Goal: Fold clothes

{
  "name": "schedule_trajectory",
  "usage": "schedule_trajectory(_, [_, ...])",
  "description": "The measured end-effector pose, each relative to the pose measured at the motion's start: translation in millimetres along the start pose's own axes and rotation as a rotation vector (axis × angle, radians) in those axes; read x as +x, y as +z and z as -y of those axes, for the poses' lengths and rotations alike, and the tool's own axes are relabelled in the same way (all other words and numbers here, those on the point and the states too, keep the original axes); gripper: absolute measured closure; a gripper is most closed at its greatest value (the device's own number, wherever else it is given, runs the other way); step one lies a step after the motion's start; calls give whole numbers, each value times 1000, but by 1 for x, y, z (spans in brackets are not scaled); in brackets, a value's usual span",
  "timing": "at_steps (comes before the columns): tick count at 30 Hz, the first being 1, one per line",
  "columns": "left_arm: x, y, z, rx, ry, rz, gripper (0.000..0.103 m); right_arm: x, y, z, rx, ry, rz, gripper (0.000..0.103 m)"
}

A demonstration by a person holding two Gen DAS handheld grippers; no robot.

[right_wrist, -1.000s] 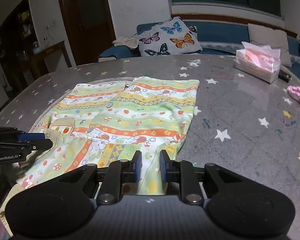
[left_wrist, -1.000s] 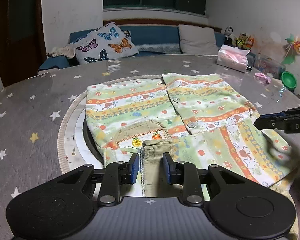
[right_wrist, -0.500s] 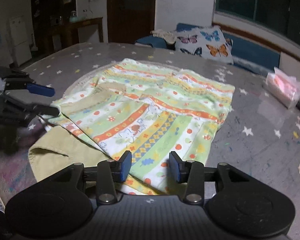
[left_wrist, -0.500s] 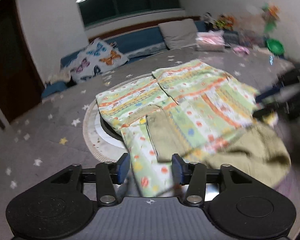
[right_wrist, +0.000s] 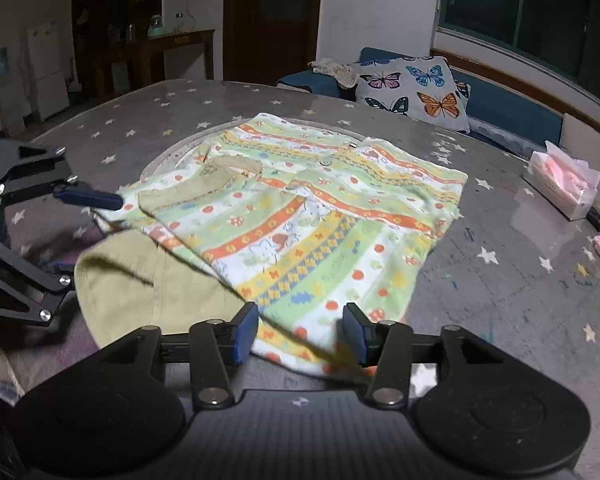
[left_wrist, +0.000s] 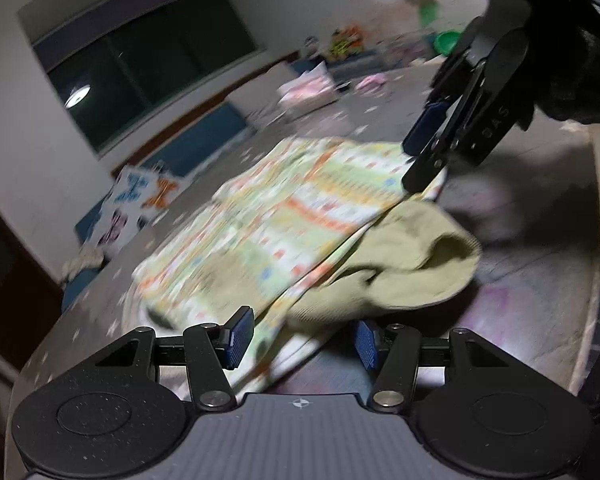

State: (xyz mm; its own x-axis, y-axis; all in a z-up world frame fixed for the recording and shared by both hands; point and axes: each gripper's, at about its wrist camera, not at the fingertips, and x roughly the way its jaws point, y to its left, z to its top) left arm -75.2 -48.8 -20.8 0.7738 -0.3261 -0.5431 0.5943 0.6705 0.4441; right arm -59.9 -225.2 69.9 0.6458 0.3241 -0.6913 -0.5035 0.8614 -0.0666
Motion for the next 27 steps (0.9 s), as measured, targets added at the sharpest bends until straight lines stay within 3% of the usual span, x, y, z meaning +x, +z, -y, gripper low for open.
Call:
schedule_trajectory(3, [3,7,0,-9,-31,44,57,-6,-5,-2,-44,2,-6,51])
schedule_trajectory(5, [7,11,-4,-34,-49,53,74,-10,-8,-4,-74,3,-10,49])
schedule_trajectory(8, [11,16,-15,-89,-73,59,88,-13,-11,-10,-130,12,-6,46])
schedule_trajectory(13, [19,28,-41,-220,-87,55,94,-8,-7,-22,-205,40,26,40])
schedule_trajectory(17, [33,36,-62,-311,-96,43,95,6,1,-28,-218,62,62,41])
schedule_trajectory(20, [35,33,-68,-336,-98,31,95,16,10,-25,-184,83,71,49])
schedule_trajectory(22, [35,31,-71,-351,-100,23,94,22,17,-21,-146,119,50,73])
schedule_trajectory(24, [36,29,-74,-366,-101,14,90,27,23,-14,-96,146,29,85])
schedule_trajectory(27, [33,23,-77,-379,-95,3,78,27,31,0,-11,180,24,90])
